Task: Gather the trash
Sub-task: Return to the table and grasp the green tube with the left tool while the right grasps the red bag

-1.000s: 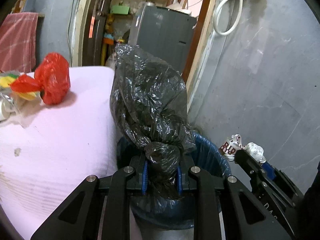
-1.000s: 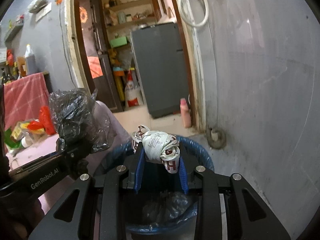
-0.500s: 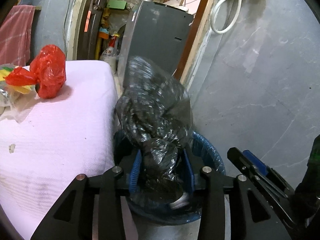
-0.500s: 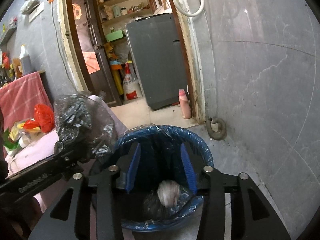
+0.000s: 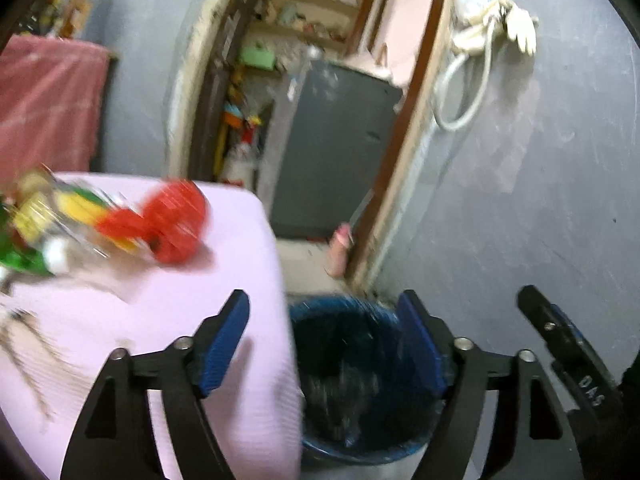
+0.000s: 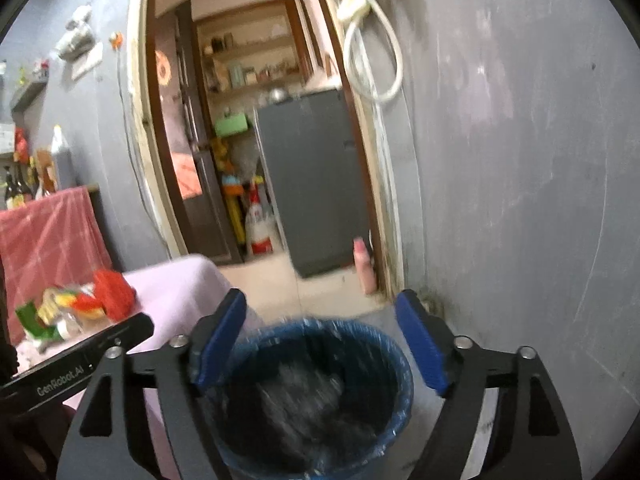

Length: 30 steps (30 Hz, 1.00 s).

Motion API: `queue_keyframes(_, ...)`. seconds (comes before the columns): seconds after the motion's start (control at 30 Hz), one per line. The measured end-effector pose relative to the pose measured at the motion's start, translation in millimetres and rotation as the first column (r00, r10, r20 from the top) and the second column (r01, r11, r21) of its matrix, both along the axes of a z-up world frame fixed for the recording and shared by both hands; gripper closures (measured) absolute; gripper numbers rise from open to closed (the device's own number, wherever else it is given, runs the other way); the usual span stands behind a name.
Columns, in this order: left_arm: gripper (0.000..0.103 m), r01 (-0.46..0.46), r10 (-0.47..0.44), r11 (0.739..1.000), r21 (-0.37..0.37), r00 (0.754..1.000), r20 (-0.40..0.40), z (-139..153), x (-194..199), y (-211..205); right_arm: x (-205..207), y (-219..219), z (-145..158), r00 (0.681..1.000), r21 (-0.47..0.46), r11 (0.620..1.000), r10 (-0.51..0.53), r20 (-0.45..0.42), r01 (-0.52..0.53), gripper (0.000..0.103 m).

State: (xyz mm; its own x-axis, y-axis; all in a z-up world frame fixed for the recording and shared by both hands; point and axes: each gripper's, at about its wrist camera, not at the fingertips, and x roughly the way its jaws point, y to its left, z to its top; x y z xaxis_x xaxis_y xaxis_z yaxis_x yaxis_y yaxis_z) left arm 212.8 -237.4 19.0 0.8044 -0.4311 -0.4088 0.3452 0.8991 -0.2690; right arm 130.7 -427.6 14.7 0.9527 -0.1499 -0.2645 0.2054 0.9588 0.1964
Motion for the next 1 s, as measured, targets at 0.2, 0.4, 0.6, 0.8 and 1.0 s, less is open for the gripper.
queue_keyframes(0.2, 0.011, -0.098, 0.099, 0.995, -0.013, 0.991, 0.095, 25, -19, 44, -7, 21, 22, 0.995, -0.021, 0.999, 0.031, 0.092, -0.03, 0.004)
queue_keyframes(0.4, 0.005, -0.196, 0.196, 0.981, -0.012, 0.971, 0.138, 38, -31, 93, -3, 57, 38, 0.983, -0.049, 0.993, 0.117, 0.141, -0.111, 0.0)
queue_keyframes(0.6, 0.004, -0.303, 0.297, 0.953, 0.016, 0.943, 0.148, 34, -38, 152, 9, 103, 46, 0.967, -0.114, 0.973, 0.214, 0.138, -0.2, 0.0)
queue_keyframes(0.8, 0.004, -0.386, 0.376, 0.921, 0.052, 0.916, 0.136, 18, -38, 203, 30, 145, 46, 0.952, -0.151, 0.951, 0.288, 0.1, -0.271, 0.0)
queue_keyframes(1.0, 0.004, -0.426, 0.418, 0.901, 0.075, 0.902, 0.104, 1, -27, 240, 53, 173, 40, 0.939, -0.167, 0.93, 0.34, 0.055, -0.327, 0.0)
